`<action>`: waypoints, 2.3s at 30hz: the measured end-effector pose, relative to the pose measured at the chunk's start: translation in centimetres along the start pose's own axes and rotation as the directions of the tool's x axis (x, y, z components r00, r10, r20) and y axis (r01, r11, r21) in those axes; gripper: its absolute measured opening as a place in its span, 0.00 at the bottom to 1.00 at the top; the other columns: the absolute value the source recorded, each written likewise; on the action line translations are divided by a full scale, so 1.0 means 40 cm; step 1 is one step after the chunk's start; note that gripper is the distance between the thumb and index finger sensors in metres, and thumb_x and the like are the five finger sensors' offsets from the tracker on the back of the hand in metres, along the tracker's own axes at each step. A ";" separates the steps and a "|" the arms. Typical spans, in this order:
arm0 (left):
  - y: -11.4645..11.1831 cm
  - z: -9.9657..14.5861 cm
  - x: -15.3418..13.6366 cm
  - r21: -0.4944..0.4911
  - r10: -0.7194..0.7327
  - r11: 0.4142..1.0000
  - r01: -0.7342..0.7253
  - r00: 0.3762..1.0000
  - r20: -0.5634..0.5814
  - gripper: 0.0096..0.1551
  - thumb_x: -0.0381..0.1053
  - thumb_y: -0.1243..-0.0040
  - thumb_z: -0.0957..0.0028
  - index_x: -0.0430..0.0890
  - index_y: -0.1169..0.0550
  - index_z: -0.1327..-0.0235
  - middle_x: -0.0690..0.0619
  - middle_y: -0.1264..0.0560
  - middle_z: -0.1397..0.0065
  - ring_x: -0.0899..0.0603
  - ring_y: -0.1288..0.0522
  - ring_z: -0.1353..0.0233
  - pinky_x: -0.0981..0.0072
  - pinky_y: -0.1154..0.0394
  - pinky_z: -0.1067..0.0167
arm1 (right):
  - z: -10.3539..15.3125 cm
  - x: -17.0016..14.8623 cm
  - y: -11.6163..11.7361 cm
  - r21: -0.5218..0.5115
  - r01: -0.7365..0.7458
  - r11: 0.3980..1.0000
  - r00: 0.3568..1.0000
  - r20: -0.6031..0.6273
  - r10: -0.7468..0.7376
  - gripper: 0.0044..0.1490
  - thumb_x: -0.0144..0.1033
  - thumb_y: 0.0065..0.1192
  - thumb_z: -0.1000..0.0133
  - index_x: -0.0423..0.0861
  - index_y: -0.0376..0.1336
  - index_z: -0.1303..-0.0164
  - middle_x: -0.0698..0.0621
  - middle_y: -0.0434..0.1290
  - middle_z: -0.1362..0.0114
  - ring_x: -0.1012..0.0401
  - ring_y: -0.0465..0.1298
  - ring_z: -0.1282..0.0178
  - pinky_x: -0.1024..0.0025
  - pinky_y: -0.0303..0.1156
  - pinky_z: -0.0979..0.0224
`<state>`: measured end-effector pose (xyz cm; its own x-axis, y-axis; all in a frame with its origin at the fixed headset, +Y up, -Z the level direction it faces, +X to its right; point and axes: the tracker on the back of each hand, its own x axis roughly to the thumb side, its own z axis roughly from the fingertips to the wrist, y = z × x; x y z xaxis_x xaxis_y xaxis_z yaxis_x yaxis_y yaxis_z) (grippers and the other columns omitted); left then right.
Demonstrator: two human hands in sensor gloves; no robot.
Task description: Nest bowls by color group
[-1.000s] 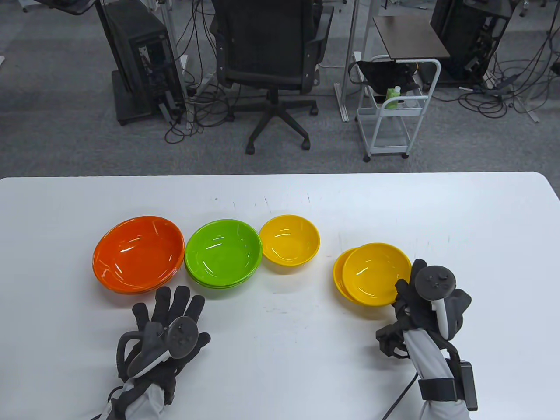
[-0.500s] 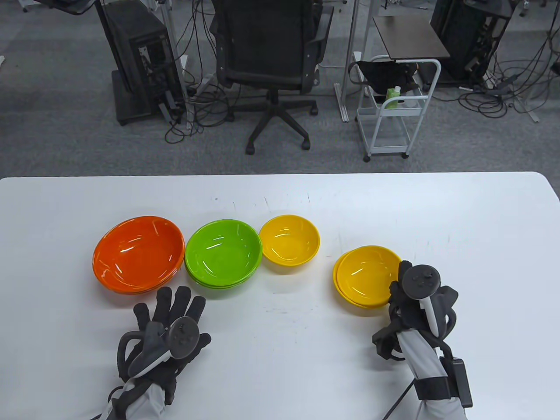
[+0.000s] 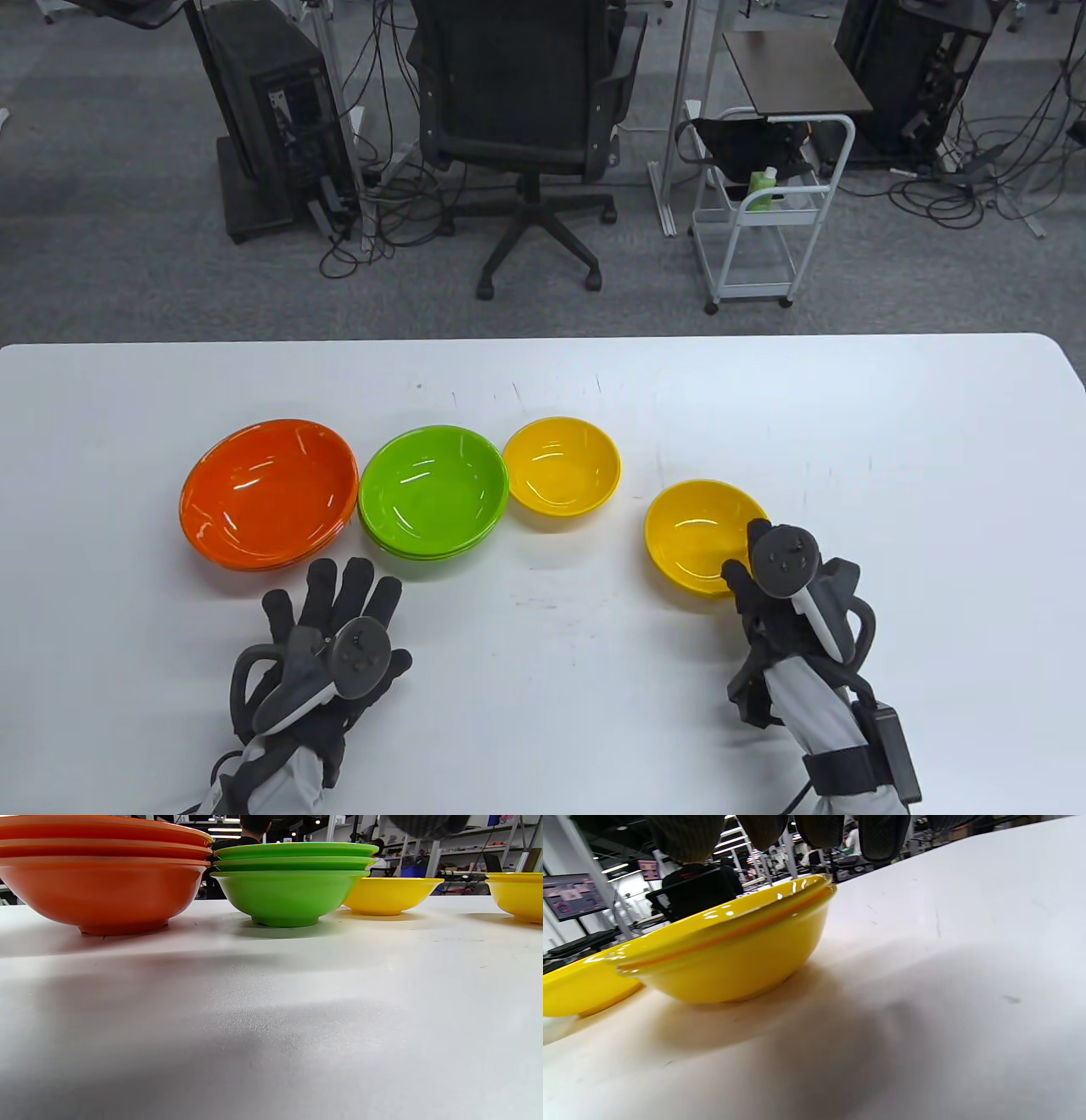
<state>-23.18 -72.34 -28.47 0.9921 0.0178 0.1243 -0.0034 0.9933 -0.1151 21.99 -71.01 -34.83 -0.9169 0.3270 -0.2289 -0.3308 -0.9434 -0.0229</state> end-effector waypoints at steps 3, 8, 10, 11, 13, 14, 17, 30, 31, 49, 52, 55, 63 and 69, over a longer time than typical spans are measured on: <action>-0.001 -0.002 0.009 0.010 -0.014 1.000 0.013 1.000 0.015 0.48 0.69 0.48 0.51 0.60 0.48 0.18 0.52 0.58 0.10 0.34 0.64 0.14 0.22 0.62 0.28 | 0.035 0.010 -0.005 -0.020 -0.048 0.999 0.996 0.071 0.049 0.45 0.51 0.53 0.41 0.50 0.47 0.13 0.42 0.45 0.08 0.33 0.48 0.14 0.26 0.45 0.23; 0.004 -0.010 0.039 0.040 -0.042 0.998 0.040 0.998 0.038 0.48 0.69 0.48 0.51 0.60 0.48 0.18 0.53 0.58 0.10 0.34 0.63 0.14 0.22 0.62 0.28 | 0.101 0.011 0.009 -0.060 -0.131 0.990 0.971 0.191 0.140 0.49 0.53 0.53 0.42 0.49 0.44 0.13 0.41 0.38 0.09 0.33 0.42 0.14 0.24 0.41 0.23; 0.013 -0.015 0.060 0.067 -0.060 0.996 0.056 0.997 0.050 0.48 0.68 0.48 0.51 0.60 0.48 0.18 0.53 0.58 0.10 0.34 0.63 0.14 0.23 0.62 0.27 | 0.123 0.009 0.016 -0.083 -0.164 0.983 0.958 0.222 0.179 0.50 0.54 0.53 0.42 0.49 0.44 0.13 0.41 0.37 0.09 0.33 0.41 0.14 0.24 0.40 0.24; 0.020 -0.019 0.073 0.079 -0.077 0.994 0.072 0.995 0.056 0.48 0.69 0.48 0.51 0.60 0.48 0.18 0.53 0.57 0.10 0.34 0.63 0.14 0.23 0.61 0.27 | 0.132 0.008 0.021 -0.087 -0.181 0.980 0.952 0.233 0.197 0.50 0.54 0.53 0.42 0.49 0.43 0.12 0.41 0.36 0.09 0.33 0.41 0.14 0.24 0.40 0.24; 0.034 -0.029 0.101 0.104 -0.095 0.991 0.087 0.993 0.073 0.48 0.69 0.48 0.51 0.60 0.48 0.18 0.53 0.57 0.10 0.34 0.62 0.13 0.23 0.61 0.26 | 0.141 0.006 0.029 -0.083 -0.205 0.975 0.944 0.247 0.219 0.50 0.55 0.53 0.42 0.49 0.43 0.12 0.41 0.36 0.09 0.33 0.41 0.14 0.24 0.40 0.24; 0.042 -0.034 0.117 0.114 -0.095 0.990 0.085 0.992 0.085 0.48 0.69 0.48 0.51 0.60 0.48 0.18 0.53 0.57 0.10 0.34 0.62 0.13 0.24 0.61 0.26 | 0.144 0.005 0.033 -0.081 -0.214 0.974 0.940 0.254 0.228 0.51 0.55 0.53 0.43 0.49 0.43 0.12 0.40 0.36 0.09 0.33 0.40 0.14 0.24 0.39 0.24; 0.066 -0.056 0.161 0.118 -0.072 0.991 0.058 0.990 0.120 0.48 0.69 0.48 0.51 0.60 0.48 0.18 0.54 0.56 0.10 0.35 0.60 0.13 0.25 0.59 0.25 | 0.150 0.002 0.039 -0.067 -0.227 0.972 0.934 0.267 0.237 0.51 0.56 0.53 0.43 0.48 0.42 0.12 0.41 0.37 0.09 0.33 0.40 0.14 0.24 0.39 0.24; 0.150 -0.299 0.361 0.020 -0.172 0.985 0.172 0.959 0.226 0.48 0.59 0.36 0.52 0.58 0.45 0.19 0.54 0.49 0.12 0.40 0.47 0.14 0.45 0.49 0.21 | 0.167 -0.009 0.028 -0.061 -0.234 0.970 0.931 0.273 0.241 0.49 0.54 0.52 0.42 0.47 0.45 0.13 0.40 0.38 0.09 0.32 0.40 0.14 0.23 0.39 0.24; 0.143 -0.318 0.373 -0.011 -0.181 0.982 0.188 0.956 0.230 0.48 0.59 0.36 0.52 0.58 0.45 0.19 0.54 0.49 0.12 0.40 0.47 0.14 0.46 0.49 0.21 | 0.165 -0.010 0.026 -0.059 -0.224 0.973 0.934 0.272 0.231 0.49 0.54 0.52 0.42 0.47 0.45 0.13 0.40 0.38 0.09 0.32 0.39 0.14 0.23 0.39 0.24; 0.019 -0.529 0.523 -0.098 -0.270 0.956 0.278 0.959 0.091 0.31 0.45 0.39 0.47 0.56 0.29 0.28 0.54 0.25 0.23 0.44 0.24 0.27 0.49 0.33 0.26 | 0.144 -0.047 -0.010 -0.030 -0.111 0.993 0.961 0.251 0.115 0.48 0.52 0.53 0.42 0.46 0.47 0.13 0.40 0.38 0.09 0.32 0.38 0.14 0.23 0.37 0.24; 0.032 -0.520 0.523 0.015 -0.292 0.956 0.292 0.954 0.069 0.27 0.43 0.38 0.49 0.57 0.24 0.33 0.56 0.19 0.30 0.47 0.21 0.32 0.51 0.30 0.28 | 0.139 -0.054 -0.010 -0.018 -0.110 0.994 0.965 0.236 0.111 0.48 0.52 0.53 0.42 0.46 0.47 0.13 0.40 0.38 0.09 0.32 0.37 0.14 0.23 0.36 0.24; 0.082 -0.500 0.518 0.130 -0.245 0.963 0.235 0.967 0.064 0.27 0.43 0.37 0.49 0.57 0.22 0.34 0.56 0.18 0.31 0.46 0.20 0.32 0.51 0.29 0.29 | 0.132 -0.064 -0.008 -0.009 -0.104 0.995 0.971 0.214 0.103 0.48 0.52 0.53 0.42 0.46 0.47 0.13 0.40 0.38 0.09 0.32 0.37 0.14 0.23 0.36 0.24; 0.189 -0.374 0.565 0.332 -0.154 0.941 0.060 0.951 0.266 0.27 0.42 0.37 0.48 0.57 0.23 0.34 0.57 0.19 0.29 0.46 0.21 0.30 0.51 0.30 0.27 | 0.119 -0.089 -0.021 -0.009 -0.046 0.999 0.987 0.152 0.047 0.48 0.52 0.53 0.42 0.46 0.46 0.13 0.40 0.37 0.09 0.32 0.36 0.14 0.23 0.35 0.24; 0.172 -0.287 0.652 0.384 -0.261 0.919 0.089 0.866 0.425 0.27 0.43 0.37 0.49 0.59 0.23 0.34 0.58 0.20 0.29 0.46 0.22 0.29 0.51 0.31 0.27 | 0.113 -0.109 -0.037 -0.026 0.003 1.000 0.994 0.106 -0.001 0.50 0.52 0.53 0.42 0.45 0.43 0.12 0.40 0.36 0.09 0.32 0.36 0.14 0.23 0.35 0.24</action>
<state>4.10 -66.36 -37.36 0.8070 -0.1957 0.5571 0.0366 0.9582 0.2836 25.46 -70.80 -29.41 -0.9352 0.3315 -0.1243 -0.3279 -0.9434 -0.0491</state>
